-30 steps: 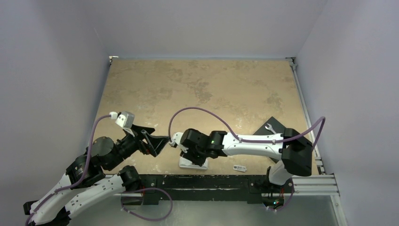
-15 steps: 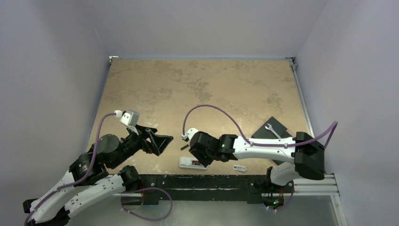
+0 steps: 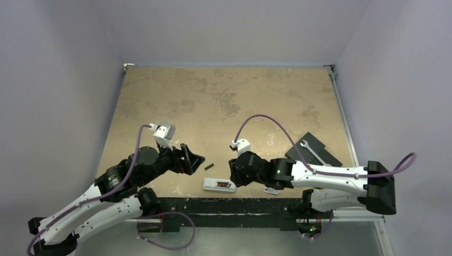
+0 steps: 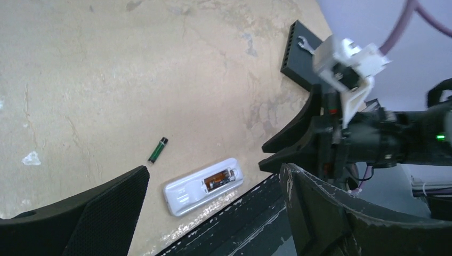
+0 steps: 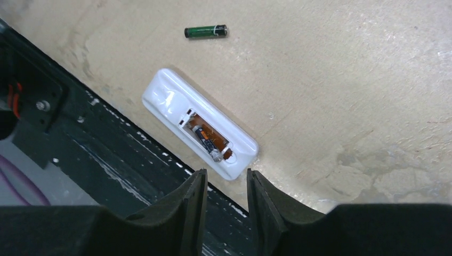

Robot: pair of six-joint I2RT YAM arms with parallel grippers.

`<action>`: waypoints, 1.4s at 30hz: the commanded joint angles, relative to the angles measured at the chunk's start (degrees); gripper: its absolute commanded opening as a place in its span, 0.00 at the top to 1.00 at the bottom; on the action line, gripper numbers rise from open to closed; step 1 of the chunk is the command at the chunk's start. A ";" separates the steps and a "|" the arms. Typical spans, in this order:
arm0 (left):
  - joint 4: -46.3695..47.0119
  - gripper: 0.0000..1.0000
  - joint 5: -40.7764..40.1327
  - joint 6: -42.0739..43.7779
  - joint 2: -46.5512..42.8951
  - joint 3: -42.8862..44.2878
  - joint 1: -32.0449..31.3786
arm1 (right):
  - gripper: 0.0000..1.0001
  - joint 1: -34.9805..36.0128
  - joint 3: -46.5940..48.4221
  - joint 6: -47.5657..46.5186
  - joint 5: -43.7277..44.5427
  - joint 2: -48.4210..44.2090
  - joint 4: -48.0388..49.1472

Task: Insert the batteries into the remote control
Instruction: Load the battery into the remote control.

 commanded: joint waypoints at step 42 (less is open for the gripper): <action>16.80 0.34 10.04 -18.00 17.48 -23.41 -0.27 | 0.70 0.09 -5.34 17.70 -1.35 3.41 10.73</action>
